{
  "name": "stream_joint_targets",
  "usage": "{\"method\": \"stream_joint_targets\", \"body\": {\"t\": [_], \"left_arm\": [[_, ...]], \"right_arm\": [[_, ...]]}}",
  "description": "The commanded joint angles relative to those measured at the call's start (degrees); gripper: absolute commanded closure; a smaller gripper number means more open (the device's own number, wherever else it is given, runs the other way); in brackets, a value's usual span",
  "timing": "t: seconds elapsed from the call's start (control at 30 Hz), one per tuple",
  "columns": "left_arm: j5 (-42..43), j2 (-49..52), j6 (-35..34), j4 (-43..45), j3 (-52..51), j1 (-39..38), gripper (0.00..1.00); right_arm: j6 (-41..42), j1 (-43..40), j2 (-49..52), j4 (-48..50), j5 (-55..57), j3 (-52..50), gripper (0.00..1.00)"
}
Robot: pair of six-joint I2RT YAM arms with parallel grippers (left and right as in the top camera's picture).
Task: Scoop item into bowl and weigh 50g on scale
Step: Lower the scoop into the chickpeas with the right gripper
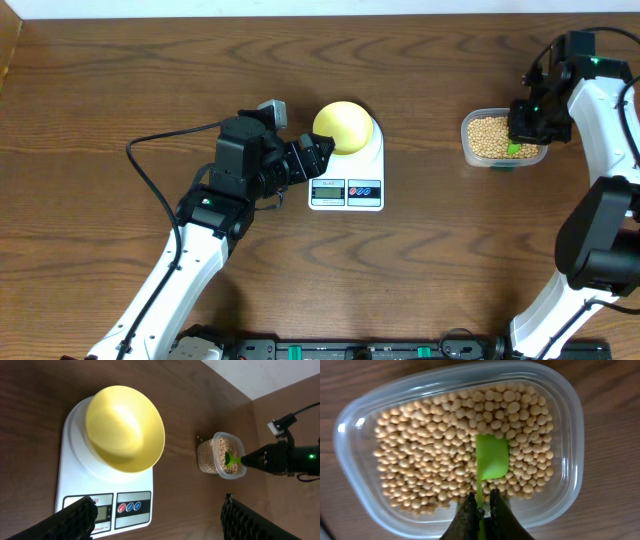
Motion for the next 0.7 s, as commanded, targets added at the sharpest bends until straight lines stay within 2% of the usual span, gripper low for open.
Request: {"method": "stream_joint_targets", "body": {"t": [0.0, 0.13, 0.43, 0.57, 0.67], "left_arm": [[-0.37, -0.42, 1.42, -0.48, -0.87, -0.09, 0.20], [-0.37, -0.42, 1.42, -0.90, -0.87, -0.09, 0.20], [-0.68, -0.42, 1.44, -0.87, -0.87, -0.09, 0.20], [-2.29, -0.42, 1.42, -0.87, -0.87, -0.09, 0.20], [-2.29, -0.42, 1.40, -0.85, -0.87, -0.09, 0.20]], "right_arm": [[-0.39, -0.57, 1.07, 0.09, 3.69, 0.13, 0.85], [-0.37, -0.57, 1.07, 0.13, 4.57, -0.22, 0.75], [-0.37, -0.57, 1.07, 0.68, 3.91, -0.20, 0.69], [-0.39, -0.57, 0.94, 0.46, 2.91, 3.02, 0.51], [-0.39, -0.57, 0.94, -2.03, 2.67, 8.00, 0.28]]}}
